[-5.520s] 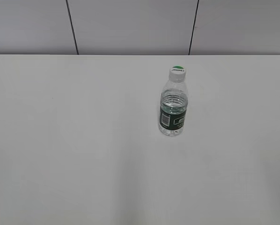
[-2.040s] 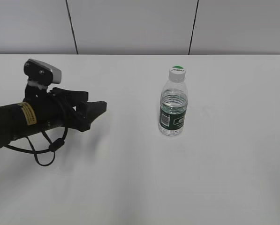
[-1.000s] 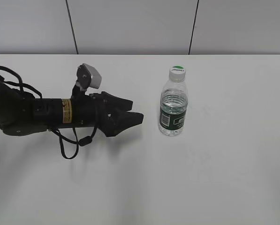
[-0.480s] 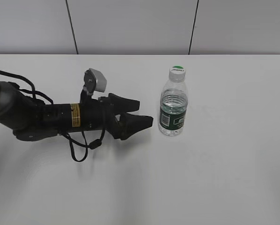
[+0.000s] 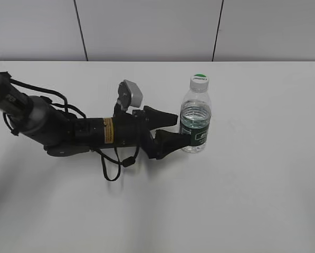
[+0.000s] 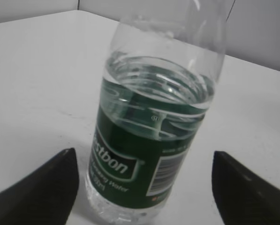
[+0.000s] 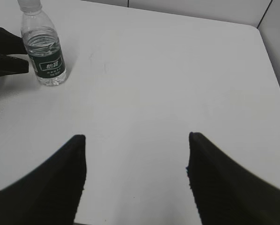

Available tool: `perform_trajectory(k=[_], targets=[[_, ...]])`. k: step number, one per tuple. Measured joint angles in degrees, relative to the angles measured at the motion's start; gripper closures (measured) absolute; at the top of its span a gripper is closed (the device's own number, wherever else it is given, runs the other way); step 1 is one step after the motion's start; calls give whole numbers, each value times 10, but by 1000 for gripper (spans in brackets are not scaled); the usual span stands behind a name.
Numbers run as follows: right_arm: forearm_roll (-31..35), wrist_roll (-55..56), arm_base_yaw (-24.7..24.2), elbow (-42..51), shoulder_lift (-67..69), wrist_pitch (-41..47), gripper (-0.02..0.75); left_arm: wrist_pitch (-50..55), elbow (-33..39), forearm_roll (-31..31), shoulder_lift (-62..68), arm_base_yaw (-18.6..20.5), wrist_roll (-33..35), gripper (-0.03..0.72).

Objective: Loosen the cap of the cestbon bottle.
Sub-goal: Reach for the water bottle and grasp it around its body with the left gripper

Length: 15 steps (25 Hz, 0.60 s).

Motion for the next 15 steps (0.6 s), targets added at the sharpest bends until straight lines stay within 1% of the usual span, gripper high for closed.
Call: perform_trajectory(k=[7, 15], targets=[[0, 0, 0, 0, 0, 0, 222, 7, -51, -2, 34, -16, -13, -3], [0, 0, 0, 0, 0, 0, 222, 66, -92, -3, 40, -44, -19, -3]])
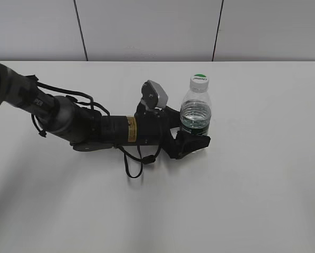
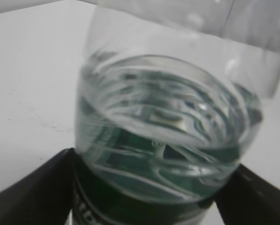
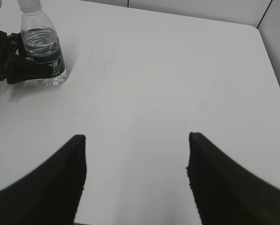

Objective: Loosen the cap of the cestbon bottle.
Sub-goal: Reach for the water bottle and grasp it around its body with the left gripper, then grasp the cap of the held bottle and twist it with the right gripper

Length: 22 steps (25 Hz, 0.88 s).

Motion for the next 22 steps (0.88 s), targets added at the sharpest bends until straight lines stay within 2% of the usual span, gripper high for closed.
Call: perform_trajectory(k=[9, 17, 22], targets=[[0, 0, 0, 0, 0, 0, 222, 5, -3, -34, 19, -9, -1, 17], [0, 0, 0, 0, 0, 0, 222, 4, -3, -46, 24, -9, -1, 136], [0, 0, 0, 0, 0, 0, 222, 3, -3, -48, 24, -9, -1, 161]])
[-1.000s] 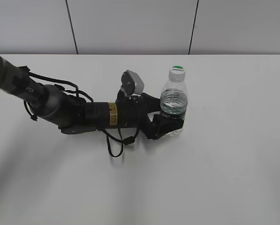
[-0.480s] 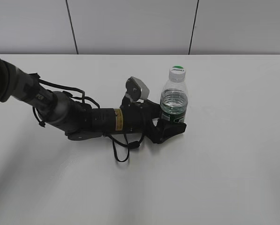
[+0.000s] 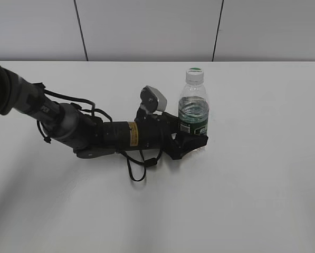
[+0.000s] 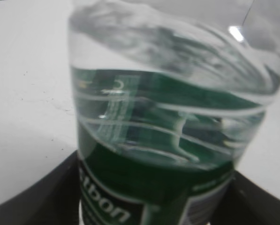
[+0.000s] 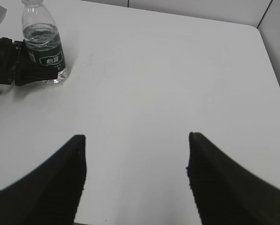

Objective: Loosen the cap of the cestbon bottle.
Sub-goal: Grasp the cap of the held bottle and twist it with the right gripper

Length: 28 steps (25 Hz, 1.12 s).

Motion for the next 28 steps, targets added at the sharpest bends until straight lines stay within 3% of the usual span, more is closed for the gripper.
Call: perform_trajectory(k=[10, 21, 24, 28], targets=[[0, 0, 0, 0, 0, 0, 222, -6, -1, 53, 0, 0, 29, 162], [1, 25, 0, 0, 14, -2, 222, -1, -4, 66, 0, 0, 44, 162], [27, 31, 0, -11, 90, -14, 222, 1, -4, 67, 0, 0, 44, 162], [119, 31, 19, -41, 203, -59, 222, 1, -4, 71, 0, 0, 44, 162]])
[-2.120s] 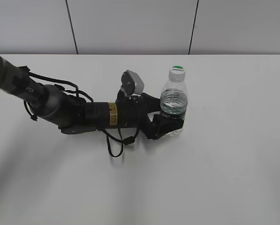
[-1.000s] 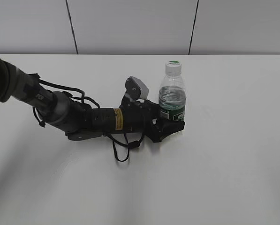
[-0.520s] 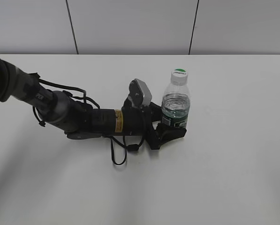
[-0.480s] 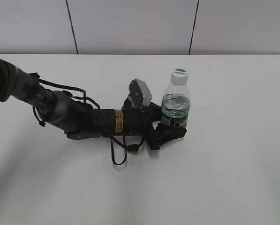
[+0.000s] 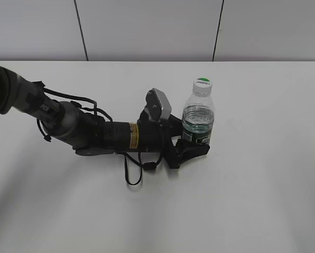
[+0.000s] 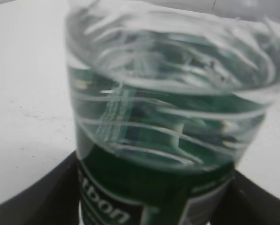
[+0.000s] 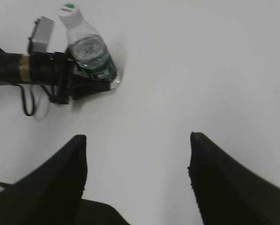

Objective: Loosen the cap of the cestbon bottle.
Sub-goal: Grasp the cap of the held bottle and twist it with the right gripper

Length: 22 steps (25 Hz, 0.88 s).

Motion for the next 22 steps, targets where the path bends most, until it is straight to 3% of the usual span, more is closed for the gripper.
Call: perform_trajectory(k=[11, 17, 22], targets=[[144, -61, 13, -132, 357, 50, 222, 1, 0, 3, -1, 0, 0, 162], [154, -63, 23, -212, 467, 69, 222, 1, -1, 4, -1, 0, 0, 162], [111, -13, 108, -312, 560, 86, 222, 1, -1, 5, -1, 0, 0, 162]])
